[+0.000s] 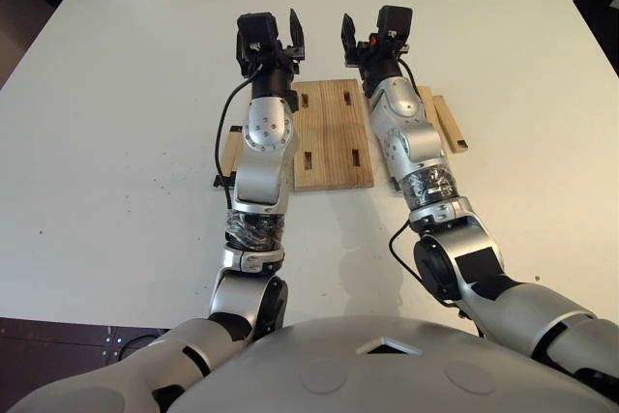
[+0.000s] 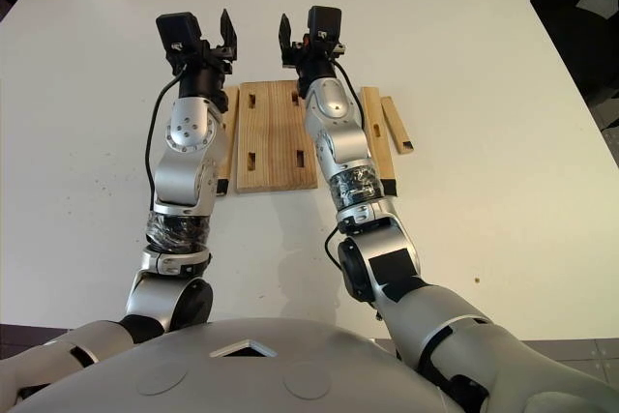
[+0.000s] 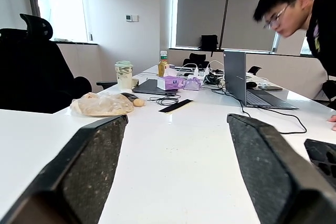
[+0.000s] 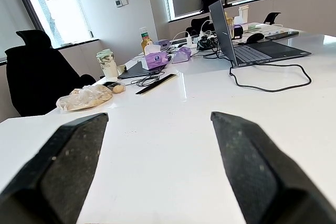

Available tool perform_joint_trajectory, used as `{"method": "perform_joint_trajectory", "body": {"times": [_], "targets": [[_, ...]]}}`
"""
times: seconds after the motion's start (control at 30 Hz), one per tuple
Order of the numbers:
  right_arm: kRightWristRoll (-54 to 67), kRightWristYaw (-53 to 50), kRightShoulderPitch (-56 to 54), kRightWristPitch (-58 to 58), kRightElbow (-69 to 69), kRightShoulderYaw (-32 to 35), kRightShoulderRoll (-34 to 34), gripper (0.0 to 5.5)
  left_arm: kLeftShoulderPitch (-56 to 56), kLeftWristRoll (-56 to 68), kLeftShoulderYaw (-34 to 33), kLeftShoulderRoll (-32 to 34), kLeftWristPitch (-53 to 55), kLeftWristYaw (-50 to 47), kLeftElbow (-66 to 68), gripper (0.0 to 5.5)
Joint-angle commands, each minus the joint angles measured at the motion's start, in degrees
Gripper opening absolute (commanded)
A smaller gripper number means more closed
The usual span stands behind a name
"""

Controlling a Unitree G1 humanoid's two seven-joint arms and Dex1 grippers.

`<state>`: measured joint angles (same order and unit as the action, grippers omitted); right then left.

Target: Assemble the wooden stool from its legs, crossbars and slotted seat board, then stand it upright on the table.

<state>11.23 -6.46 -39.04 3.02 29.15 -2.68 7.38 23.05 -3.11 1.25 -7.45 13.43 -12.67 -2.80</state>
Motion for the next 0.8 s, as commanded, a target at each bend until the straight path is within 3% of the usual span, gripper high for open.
{"method": "perform_joint_trajectory", "body": {"times": [0.03,0.3,0.43,0.8], "targets": [[-0.5,-0.2,-0.9,-0.6,-1.6,-0.5,4.7,3.63,-0.6,0.8,-0.8,-0.8,1.3,-0.1,-0.2,3.58],[0.7,1.1,-0.4,0.0,-1.7,-0.3,4.9,3.63,-8.4,5.9,1.5,-2.9,5.0,2.8,-7.4,3.58],[-0.4,0.9,1.4,-2.3,-4.3,-0.7,4.4,3.63,-9.4,4.5,3.5,-0.5,4.0,3.1,-8.6,3.58],[-0.1,1.5,16.4,10.3,-28.7,-3.6,1.0,3.63,-12.3,9.2,3.1,0.7,6.6,3.0,-10.5,3.58]]}}
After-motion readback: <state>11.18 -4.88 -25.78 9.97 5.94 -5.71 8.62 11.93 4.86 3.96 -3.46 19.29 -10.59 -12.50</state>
